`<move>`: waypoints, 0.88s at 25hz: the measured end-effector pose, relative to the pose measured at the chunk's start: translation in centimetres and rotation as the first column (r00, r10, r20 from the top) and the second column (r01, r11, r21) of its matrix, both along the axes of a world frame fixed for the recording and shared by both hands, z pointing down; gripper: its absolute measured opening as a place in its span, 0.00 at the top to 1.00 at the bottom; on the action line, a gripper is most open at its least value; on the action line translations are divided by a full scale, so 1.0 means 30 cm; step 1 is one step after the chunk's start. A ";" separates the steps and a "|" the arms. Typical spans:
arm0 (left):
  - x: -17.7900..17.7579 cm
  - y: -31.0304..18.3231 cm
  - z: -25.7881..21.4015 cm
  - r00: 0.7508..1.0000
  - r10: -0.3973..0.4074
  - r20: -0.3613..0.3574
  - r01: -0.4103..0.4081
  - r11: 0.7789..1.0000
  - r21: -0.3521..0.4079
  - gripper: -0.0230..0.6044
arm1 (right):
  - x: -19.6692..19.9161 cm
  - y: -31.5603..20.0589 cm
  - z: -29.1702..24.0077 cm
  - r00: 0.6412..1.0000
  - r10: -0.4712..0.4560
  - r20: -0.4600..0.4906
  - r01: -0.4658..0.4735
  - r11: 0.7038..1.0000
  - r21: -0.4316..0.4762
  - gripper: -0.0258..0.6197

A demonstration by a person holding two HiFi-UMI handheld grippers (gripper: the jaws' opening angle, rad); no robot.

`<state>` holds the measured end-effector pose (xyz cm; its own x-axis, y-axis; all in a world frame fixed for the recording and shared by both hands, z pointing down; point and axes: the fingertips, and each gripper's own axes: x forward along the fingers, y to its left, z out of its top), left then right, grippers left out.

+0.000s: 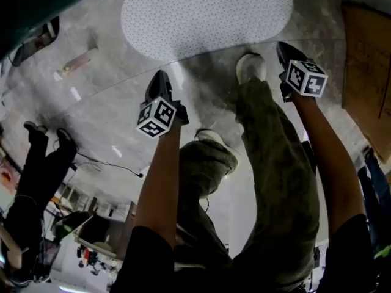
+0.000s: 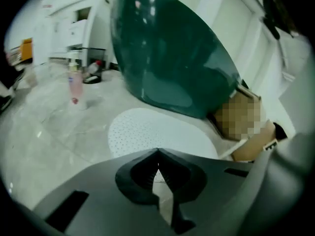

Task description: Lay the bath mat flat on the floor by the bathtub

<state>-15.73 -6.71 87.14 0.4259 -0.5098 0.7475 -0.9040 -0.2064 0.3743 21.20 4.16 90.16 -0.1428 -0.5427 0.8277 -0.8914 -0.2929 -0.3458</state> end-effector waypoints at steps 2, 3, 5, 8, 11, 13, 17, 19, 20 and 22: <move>-0.045 0.068 -0.098 0.997 -0.079 0.001 0.079 0.997 -0.016 0.93 | 0.002 0.046 -0.100 1.000 -0.003 0.011 0.003 1.000 -0.019 0.92; -0.056 0.108 -0.142 0.998 -0.058 0.014 0.058 0.998 -0.024 0.93 | -0.001 0.062 -0.150 1.000 -0.014 0.009 0.014 1.000 -0.027 0.92; -0.072 0.177 -0.232 0.998 0.034 0.043 -0.032 0.999 -0.036 0.93 | -0.022 0.085 -0.245 0.999 -0.038 0.005 0.038 0.999 -0.038 0.92; -0.098 0.236 -0.381 0.995 0.092 0.049 -0.090 0.995 -0.046 0.93 | -0.064 0.075 -0.396 0.996 -0.092 -0.015 0.091 0.995 -0.038 0.92; -0.142 0.265 -0.521 1.000 -0.003 0.016 0.004 0.997 -0.079 0.93 | -0.117 0.032 -0.544 0.980 -0.190 -0.065 0.189 0.982 -0.027 0.92; -0.155 0.286 -0.619 1.000 0.003 0.007 -0.002 0.996 -0.091 0.93 | -0.172 0.031 -0.628 0.960 -0.267 -0.083 0.264 0.964 -0.041 0.92; -0.162 0.287 -0.832 0.999 0.046 -0.021 -0.047 0.998 -0.050 0.93 | -0.254 0.056 -0.789 0.940 -0.331 -0.087 0.327 0.943 -0.060 0.92; -0.183 0.288 -0.947 0.998 0.043 -0.044 -0.044 0.999 -0.031 0.93 | -0.291 0.078 -0.886 0.943 -0.320 -0.087 0.315 0.947 -0.063 0.92; -0.198 0.285 -1.009 0.998 0.021 -0.064 -0.023 0.999 -0.027 0.93 | -0.312 0.086 -0.941 0.946 -0.311 -0.088 0.306 0.950 -0.062 0.92; -0.231 0.270 -1.140 0.992 -0.046 -0.121 0.044 0.999 -0.024 0.93 | -0.358 0.096 -1.059 0.952 -0.292 -0.088 0.288 0.956 -0.053 0.92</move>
